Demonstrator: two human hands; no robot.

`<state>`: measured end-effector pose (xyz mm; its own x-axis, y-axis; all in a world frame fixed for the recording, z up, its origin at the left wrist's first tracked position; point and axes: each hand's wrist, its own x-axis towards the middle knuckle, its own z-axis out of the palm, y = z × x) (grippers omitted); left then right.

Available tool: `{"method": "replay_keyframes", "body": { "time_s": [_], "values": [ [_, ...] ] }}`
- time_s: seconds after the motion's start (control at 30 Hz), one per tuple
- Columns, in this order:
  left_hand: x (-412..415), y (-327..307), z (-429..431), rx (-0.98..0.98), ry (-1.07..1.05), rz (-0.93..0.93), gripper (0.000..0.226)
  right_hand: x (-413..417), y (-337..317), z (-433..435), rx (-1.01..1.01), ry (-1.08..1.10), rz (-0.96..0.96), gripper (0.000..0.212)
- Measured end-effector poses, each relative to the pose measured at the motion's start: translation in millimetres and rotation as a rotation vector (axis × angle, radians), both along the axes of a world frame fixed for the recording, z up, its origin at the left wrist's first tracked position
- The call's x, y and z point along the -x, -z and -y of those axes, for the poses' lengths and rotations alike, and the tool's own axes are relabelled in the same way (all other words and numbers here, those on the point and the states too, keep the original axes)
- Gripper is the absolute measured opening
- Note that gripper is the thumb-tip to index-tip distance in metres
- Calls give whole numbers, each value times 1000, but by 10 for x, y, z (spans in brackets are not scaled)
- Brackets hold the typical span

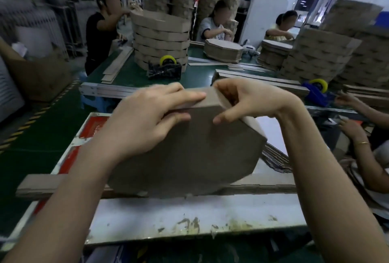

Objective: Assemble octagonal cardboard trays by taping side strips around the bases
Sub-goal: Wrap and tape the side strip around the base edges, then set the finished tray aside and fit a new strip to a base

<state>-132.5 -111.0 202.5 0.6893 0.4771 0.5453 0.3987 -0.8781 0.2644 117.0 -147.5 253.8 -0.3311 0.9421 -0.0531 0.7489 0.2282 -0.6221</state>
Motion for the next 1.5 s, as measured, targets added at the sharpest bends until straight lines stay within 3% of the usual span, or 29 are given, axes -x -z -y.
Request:
{"method": "replay_keyframes", "body": {
  "time_s": [0.07,0.17,0.23,0.3,0.4,0.47,0.53,0.63,0.73,0.87,1.0,1.1,1.23,1.33,1.4,1.5],
  "values": [
    [159,-161,-34,-35,-30,70,44,227,-195,-11,-123,11,-46,33],
    [353,-267,-137,-118,-264,201,42,568,-329,-140,-279,31,-86,31],
    [408,-194,-150,-94,-415,417,38,806,-284,-296,-375,40,-74,31],
    [404,-13,-142,179,-486,815,42,1034,-158,-476,-461,23,-37,32],
    [432,211,-323,1008,-446,1422,84,1314,128,-781,-532,-19,83,39],
    [519,304,-499,1388,-330,1535,96,1473,357,-979,-560,-89,169,43],
    [613,412,-691,1510,-292,1611,84,1612,621,-1168,-601,-181,265,46],
    [678,695,-1001,1508,-527,1737,61,1771,1036,-1464,-594,-294,376,37],
    [686,1036,-1264,1440,-763,1826,67,1798,1271,-1807,-436,-387,441,38],
    [754,1529,-1561,1411,-760,1850,50,1594,1307,-2210,-211,-375,354,53],
    [797,2003,-1850,1447,-773,1892,39,1303,1340,-2523,-158,-284,306,40],
    [690,2207,-1984,1456,-819,1893,8,1162,1453,-2722,-61,-278,313,30],
    [455,2416,-2108,1491,-891,1895,31,1097,1672,-2925,36,-296,349,25],
    [256,2456,-2191,1669,-1004,1602,17,1082,1762,-3039,79,-310,351,23],
    [143,2394,-2195,1701,-1132,1439,36,1057,1797,-3096,92,-302,330,22],
    [26,2248,-2162,1597,-1396,1234,84,1000,1847,-3158,87,-261,289,22]
  ]
}}
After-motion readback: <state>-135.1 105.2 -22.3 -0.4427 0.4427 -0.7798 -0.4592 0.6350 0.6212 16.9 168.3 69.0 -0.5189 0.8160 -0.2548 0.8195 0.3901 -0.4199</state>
